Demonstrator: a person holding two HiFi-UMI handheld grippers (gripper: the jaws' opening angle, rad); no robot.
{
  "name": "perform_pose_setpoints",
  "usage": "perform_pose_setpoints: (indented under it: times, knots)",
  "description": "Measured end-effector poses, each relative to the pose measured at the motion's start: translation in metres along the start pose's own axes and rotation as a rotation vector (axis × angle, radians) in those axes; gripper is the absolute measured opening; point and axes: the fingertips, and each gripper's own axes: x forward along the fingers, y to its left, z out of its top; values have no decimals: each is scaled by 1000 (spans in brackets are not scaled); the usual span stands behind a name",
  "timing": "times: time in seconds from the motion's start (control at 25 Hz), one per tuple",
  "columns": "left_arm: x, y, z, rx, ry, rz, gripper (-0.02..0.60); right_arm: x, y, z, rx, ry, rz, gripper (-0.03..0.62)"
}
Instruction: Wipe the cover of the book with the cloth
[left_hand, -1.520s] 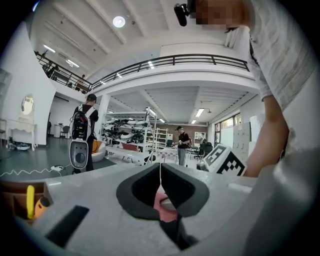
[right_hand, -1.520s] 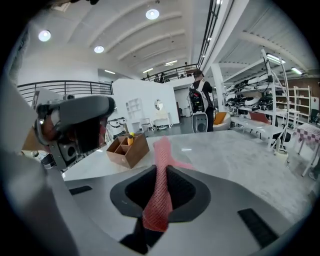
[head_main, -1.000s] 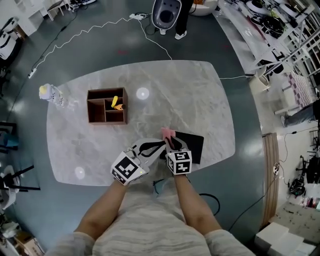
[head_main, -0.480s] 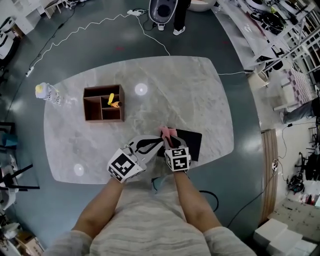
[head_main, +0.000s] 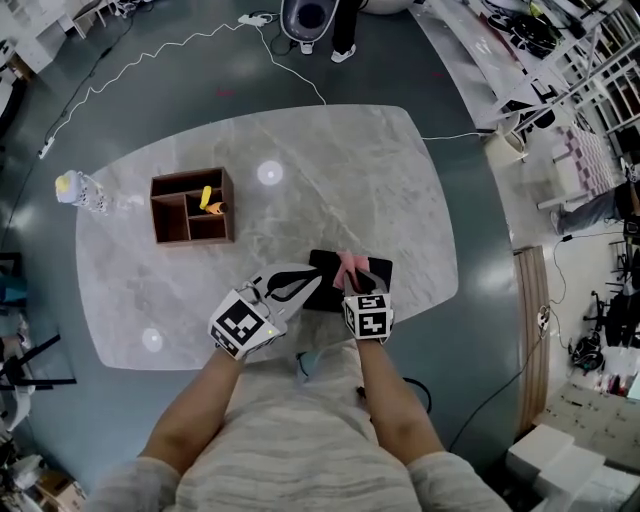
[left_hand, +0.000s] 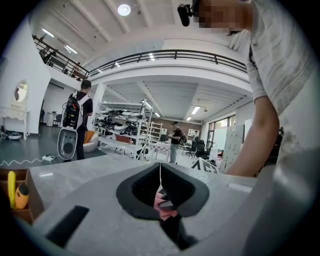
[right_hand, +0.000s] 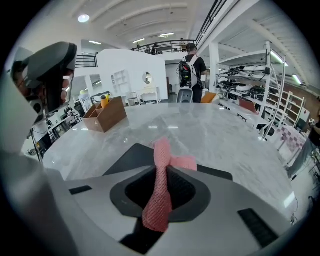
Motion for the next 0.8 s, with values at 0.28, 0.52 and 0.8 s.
perform_pose_setpoints:
  times: [0.28,0.52,0.8]
  knots:
    - [10,-4,-1,-2,0,-23,15,-17,-48,-18,30,22,-92,57]
    - [12,-7,0,-3,-3,-33,15,-29,-72,-31,-1,59,-155,57]
    - [8,-9,2,10,-6,-25,15,-57,-93,-34,-1,52,-259,57]
